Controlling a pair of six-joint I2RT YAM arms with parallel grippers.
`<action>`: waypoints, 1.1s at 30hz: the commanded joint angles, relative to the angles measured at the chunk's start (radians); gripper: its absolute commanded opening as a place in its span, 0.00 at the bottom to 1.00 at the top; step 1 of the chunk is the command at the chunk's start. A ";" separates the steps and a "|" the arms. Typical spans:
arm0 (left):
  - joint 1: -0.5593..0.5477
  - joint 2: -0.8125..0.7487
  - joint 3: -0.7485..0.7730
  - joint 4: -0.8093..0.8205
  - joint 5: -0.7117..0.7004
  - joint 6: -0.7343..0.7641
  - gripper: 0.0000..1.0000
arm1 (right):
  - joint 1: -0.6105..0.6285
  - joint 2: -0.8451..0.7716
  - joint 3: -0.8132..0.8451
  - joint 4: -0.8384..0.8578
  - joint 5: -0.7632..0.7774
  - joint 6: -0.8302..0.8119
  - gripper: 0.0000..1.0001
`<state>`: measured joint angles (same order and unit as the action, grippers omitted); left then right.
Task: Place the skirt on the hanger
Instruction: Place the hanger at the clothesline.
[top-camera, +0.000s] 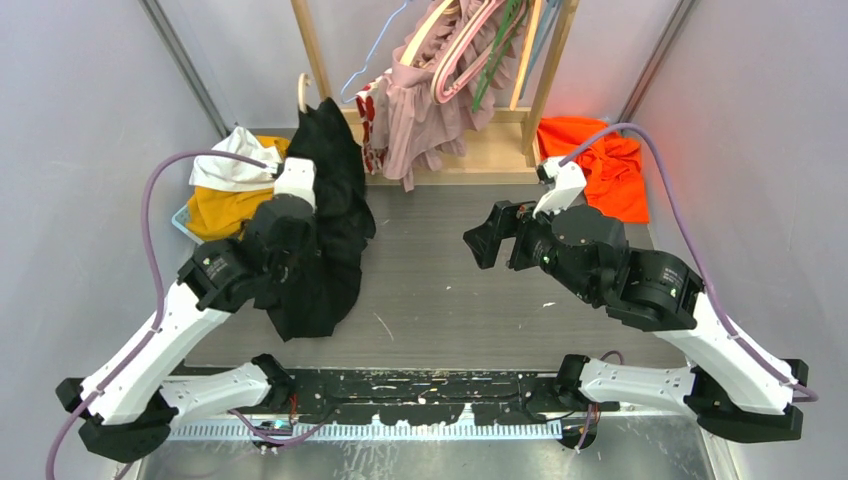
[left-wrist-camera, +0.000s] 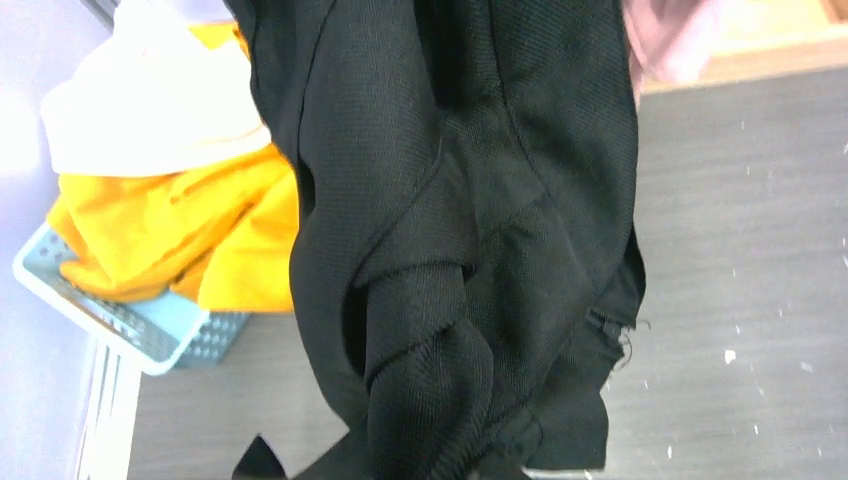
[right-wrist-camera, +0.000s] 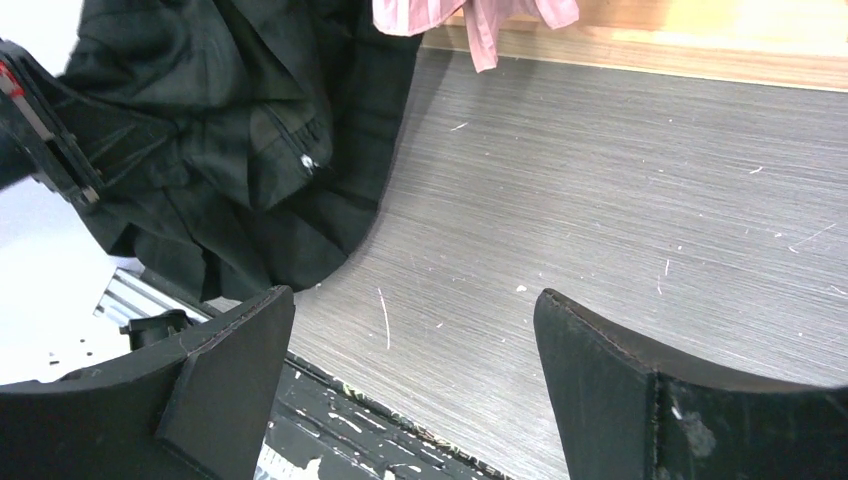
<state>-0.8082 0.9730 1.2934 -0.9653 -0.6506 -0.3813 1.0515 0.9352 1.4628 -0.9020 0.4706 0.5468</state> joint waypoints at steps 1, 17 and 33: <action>0.151 -0.021 0.122 0.131 0.138 0.111 0.02 | -0.008 -0.024 0.056 0.006 0.021 -0.028 0.94; 0.402 0.234 0.402 0.203 0.543 0.301 0.02 | -0.053 0.110 0.191 0.011 -0.098 -0.070 0.94; 0.474 0.256 0.407 0.263 1.019 0.318 0.02 | -0.163 0.072 0.126 0.019 -0.203 -0.052 0.94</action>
<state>-0.3325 1.2854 1.7027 -0.8745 0.1841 -0.0483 0.9081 1.0267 1.5990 -0.9211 0.3111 0.4988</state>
